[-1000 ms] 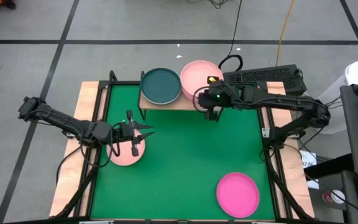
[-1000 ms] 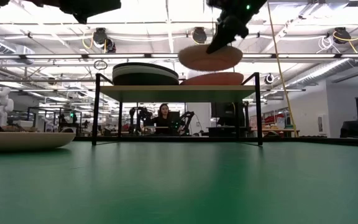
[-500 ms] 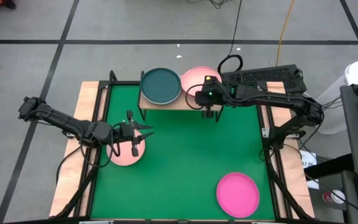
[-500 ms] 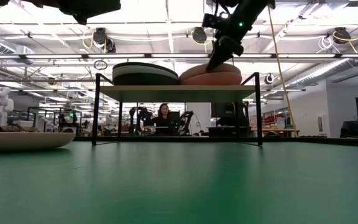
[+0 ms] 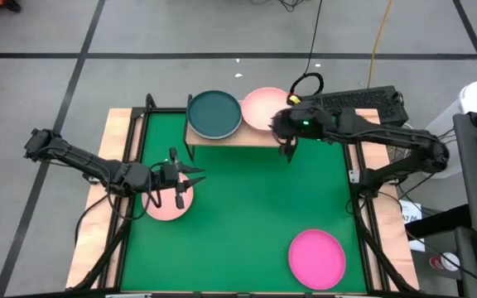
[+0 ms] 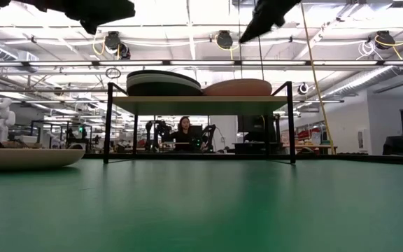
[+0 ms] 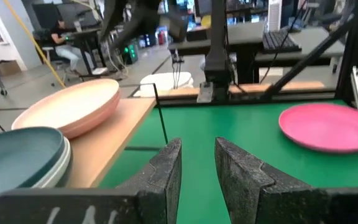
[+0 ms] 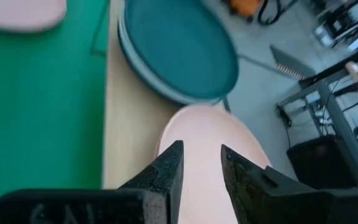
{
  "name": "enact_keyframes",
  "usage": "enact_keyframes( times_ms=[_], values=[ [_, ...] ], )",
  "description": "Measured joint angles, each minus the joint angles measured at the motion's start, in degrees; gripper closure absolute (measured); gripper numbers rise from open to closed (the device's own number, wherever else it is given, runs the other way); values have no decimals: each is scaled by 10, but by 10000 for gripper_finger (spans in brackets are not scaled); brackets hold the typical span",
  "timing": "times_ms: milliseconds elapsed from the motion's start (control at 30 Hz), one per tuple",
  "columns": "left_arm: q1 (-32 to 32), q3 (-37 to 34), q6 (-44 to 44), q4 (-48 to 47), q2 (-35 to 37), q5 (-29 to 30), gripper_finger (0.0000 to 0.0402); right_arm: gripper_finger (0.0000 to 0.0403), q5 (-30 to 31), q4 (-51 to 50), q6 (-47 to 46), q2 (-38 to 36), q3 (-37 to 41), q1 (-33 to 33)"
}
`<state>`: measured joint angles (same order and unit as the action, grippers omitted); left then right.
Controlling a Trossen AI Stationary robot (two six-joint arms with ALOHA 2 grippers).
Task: Place and stack plates onto a shelf
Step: Stack the light yellow plate on top of the other light yellow plate on the shelf
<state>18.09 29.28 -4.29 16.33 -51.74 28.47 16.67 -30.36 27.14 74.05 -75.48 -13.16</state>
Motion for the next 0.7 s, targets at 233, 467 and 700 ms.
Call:
enact_keyframes(
  times_ms=[233, 467, 700],
  values=[
    [4, 44, 58, -169, 0, -1, 298, 310, -40, 2, -97, -90, 0, 60],
    [16, 155, 298, -520, -48, -28, 298, 310, -76, 13, -114, -128, 0, 127],
    [23, 147, 420, -661, -120, -145, 298, 310, -75, 22, -113, -133, 0, 165]
  ],
)
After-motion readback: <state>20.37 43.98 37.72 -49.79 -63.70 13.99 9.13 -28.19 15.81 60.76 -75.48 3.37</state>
